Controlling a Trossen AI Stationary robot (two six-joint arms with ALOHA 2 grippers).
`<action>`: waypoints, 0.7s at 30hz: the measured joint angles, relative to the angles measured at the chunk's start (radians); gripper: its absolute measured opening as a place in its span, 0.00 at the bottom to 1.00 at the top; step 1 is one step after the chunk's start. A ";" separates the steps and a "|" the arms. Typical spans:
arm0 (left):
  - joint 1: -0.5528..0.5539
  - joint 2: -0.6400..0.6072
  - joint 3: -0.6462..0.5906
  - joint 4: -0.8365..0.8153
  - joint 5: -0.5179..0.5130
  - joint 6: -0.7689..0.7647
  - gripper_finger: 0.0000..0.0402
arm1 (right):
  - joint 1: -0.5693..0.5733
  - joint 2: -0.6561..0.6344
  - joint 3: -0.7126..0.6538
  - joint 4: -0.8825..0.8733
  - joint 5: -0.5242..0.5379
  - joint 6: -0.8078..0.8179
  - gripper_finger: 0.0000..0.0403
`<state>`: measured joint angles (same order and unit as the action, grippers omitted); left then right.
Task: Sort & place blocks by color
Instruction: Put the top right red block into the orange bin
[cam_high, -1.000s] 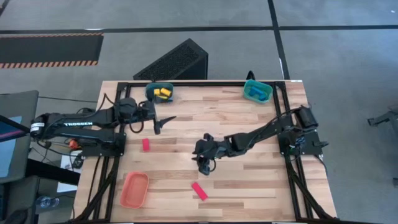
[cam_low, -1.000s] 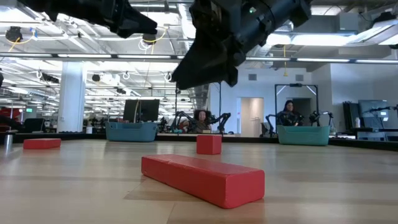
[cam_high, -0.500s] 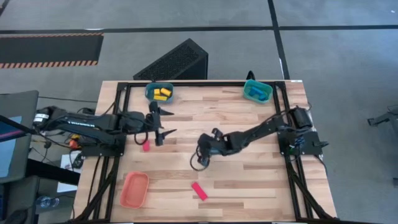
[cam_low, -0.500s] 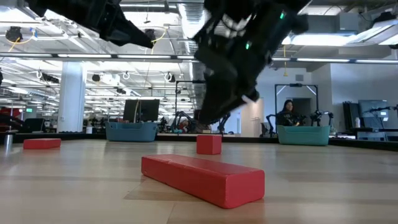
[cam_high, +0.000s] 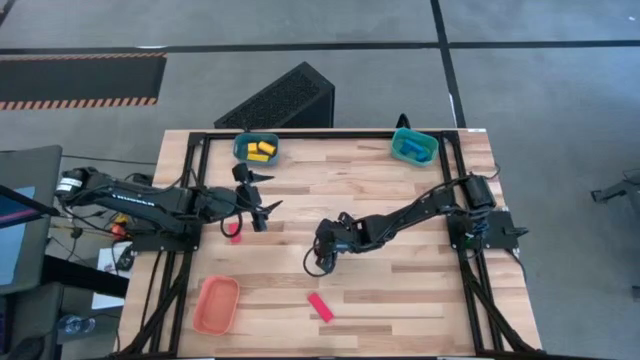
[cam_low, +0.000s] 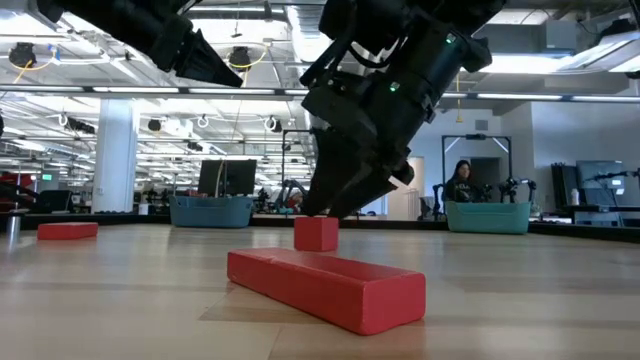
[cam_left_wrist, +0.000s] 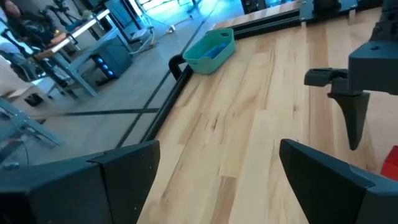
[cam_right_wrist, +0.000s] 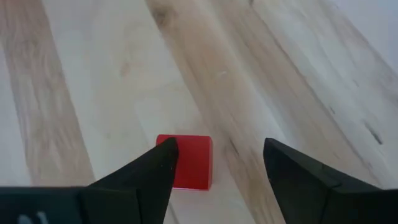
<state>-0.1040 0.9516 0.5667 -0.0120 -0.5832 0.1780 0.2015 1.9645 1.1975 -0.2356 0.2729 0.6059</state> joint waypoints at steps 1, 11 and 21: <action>0.000 0.000 0.000 0.004 -0.002 0.004 0.80 | 0.004 -0.004 -0.001 -0.001 0.001 0.000 0.65; 0.000 0.000 0.000 0.011 -0.005 0.046 0.80 | 0.060 -0.035 -0.006 0.002 0.058 -0.008 0.63; 0.001 0.000 0.000 0.010 -0.005 0.029 0.80 | 0.134 -0.015 -0.005 0.012 0.112 0.004 0.63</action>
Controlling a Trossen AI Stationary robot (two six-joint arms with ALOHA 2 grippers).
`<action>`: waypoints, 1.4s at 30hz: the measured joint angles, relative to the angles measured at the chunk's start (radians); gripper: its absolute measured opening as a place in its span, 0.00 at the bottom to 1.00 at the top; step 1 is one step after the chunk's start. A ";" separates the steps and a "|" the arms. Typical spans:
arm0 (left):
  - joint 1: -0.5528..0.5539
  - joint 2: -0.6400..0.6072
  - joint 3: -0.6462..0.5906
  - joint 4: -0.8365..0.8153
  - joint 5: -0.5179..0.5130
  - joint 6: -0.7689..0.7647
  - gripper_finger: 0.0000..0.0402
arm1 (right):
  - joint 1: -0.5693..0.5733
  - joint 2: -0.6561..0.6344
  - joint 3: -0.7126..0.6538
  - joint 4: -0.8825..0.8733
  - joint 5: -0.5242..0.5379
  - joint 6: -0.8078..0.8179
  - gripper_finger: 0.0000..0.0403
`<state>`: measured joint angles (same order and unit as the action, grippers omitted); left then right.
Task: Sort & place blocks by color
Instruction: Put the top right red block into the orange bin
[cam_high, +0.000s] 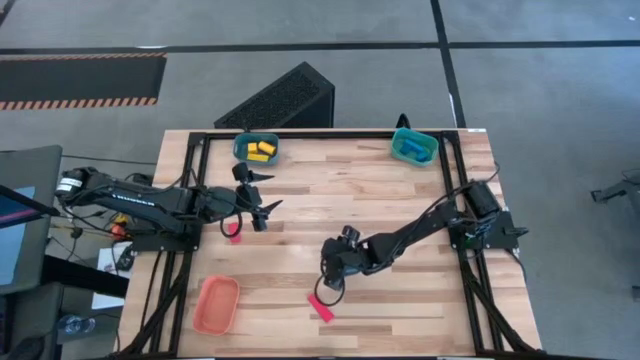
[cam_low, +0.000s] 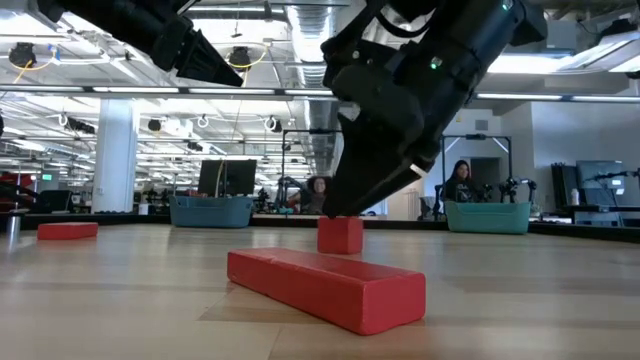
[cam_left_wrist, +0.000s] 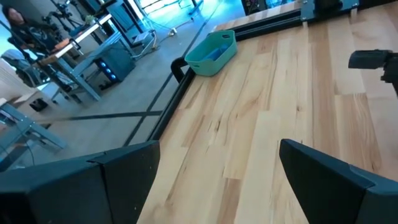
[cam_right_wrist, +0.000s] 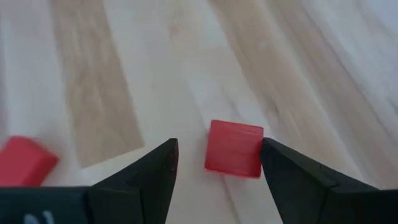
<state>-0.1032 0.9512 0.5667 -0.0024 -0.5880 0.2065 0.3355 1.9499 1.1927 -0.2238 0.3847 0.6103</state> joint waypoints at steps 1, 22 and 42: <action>0.000 0.000 0.000 -0.002 0.000 -0.001 0.80 | 0.000 0.003 0.000 -0.003 0.019 0.004 0.63; 0.000 0.000 0.000 -0.004 0.000 0.000 0.80 | -0.057 0.003 -0.079 -0.002 0.012 0.142 0.52; -0.017 0.000 0.000 -0.186 -0.023 -0.172 0.80 | -0.114 0.001 -0.079 0.258 -0.050 -0.107 0.31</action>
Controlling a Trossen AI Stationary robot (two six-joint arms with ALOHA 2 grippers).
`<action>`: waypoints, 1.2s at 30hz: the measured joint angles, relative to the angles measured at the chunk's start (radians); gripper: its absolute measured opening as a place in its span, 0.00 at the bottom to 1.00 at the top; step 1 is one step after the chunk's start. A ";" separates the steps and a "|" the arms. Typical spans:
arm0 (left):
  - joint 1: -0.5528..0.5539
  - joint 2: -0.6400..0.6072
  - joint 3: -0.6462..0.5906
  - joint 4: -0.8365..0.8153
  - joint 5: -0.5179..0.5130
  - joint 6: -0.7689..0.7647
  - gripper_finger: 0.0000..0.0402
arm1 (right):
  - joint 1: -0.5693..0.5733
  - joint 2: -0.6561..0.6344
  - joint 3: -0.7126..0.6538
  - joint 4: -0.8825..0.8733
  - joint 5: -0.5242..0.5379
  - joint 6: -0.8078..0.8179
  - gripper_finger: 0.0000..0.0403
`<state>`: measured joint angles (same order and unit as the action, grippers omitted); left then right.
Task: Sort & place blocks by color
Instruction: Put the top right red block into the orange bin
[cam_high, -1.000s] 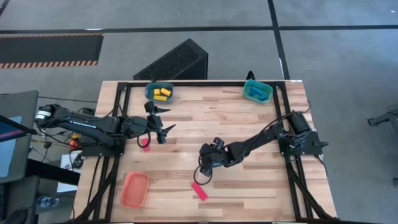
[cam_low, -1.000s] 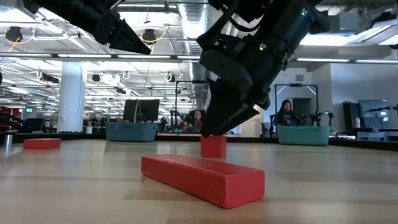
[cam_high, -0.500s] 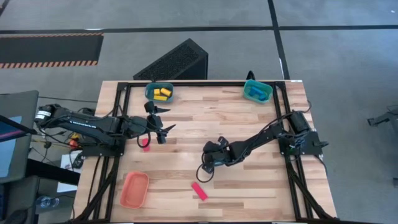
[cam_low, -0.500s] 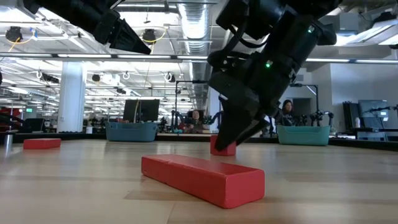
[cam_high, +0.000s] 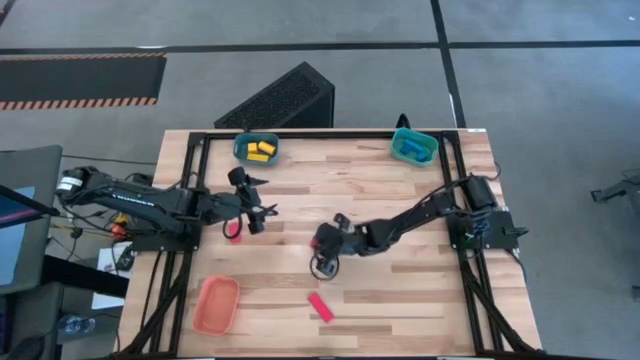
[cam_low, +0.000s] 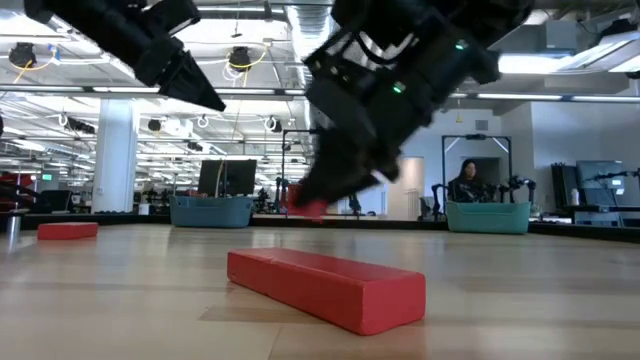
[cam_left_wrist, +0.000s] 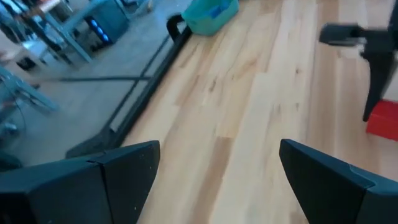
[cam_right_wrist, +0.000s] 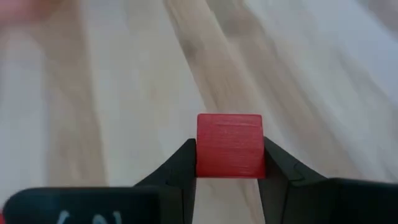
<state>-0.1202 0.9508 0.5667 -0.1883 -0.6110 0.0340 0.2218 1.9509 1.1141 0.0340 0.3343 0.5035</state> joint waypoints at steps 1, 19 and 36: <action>-0.009 0.000 -0.006 -0.008 0.000 -0.018 0.80 | -0.013 -0.001 0.000 0.048 -0.025 -0.032 0.31; -0.271 0.023 -0.180 0.438 0.274 0.272 0.80 | -0.216 0.001 0.000 0.577 -0.754 -0.213 0.31; -0.273 0.364 -0.092 0.713 0.344 0.404 0.80 | -0.121 0.001 0.000 0.584 -0.696 -0.171 0.31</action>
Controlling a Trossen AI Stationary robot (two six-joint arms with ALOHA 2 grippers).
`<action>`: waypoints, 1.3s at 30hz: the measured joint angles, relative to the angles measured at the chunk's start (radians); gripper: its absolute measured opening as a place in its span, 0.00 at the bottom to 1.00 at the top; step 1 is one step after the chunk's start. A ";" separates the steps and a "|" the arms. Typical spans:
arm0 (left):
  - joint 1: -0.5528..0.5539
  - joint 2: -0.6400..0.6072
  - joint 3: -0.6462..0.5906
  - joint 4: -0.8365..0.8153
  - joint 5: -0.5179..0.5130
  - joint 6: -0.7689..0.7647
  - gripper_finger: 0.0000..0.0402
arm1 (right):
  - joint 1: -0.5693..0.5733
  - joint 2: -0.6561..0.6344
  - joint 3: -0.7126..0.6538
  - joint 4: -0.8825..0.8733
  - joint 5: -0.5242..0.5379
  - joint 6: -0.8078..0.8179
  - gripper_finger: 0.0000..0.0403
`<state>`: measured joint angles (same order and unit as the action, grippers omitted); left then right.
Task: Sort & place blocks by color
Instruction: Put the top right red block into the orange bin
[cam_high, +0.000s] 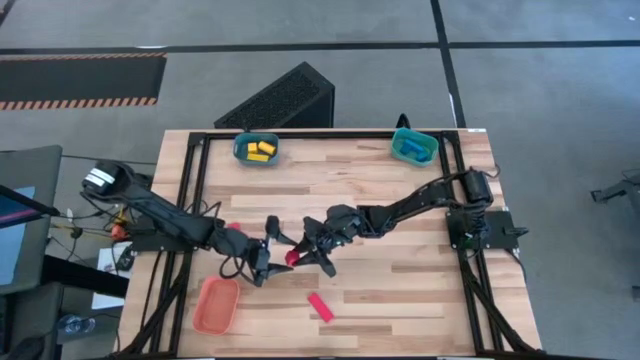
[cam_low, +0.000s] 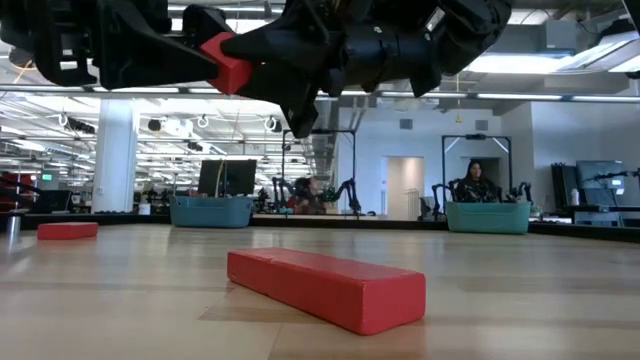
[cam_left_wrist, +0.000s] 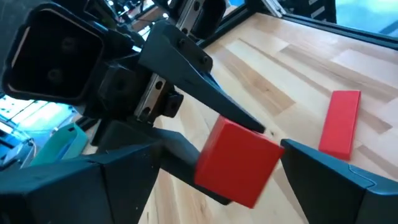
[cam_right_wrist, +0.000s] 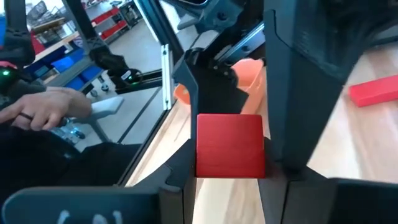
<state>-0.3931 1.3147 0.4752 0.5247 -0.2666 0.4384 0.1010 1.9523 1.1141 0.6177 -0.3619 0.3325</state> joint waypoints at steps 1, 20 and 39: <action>-0.001 0.011 0.007 0.001 0.000 0.009 0.80 | 0.001 0.001 0.000 -0.001 0.003 0.000 0.31; 0.003 0.059 0.024 0.011 0.023 0.130 0.37 | 0.009 0.000 0.003 -0.017 0.117 0.051 0.32; -0.080 -0.270 0.024 -0.591 -0.409 -0.489 0.27 | -0.048 -0.001 0.002 -0.076 0.247 0.056 0.55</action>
<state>-0.4734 1.0446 0.4992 -0.0665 -0.6759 -0.0505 0.0528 1.9511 1.1156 0.5412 -0.1147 0.3882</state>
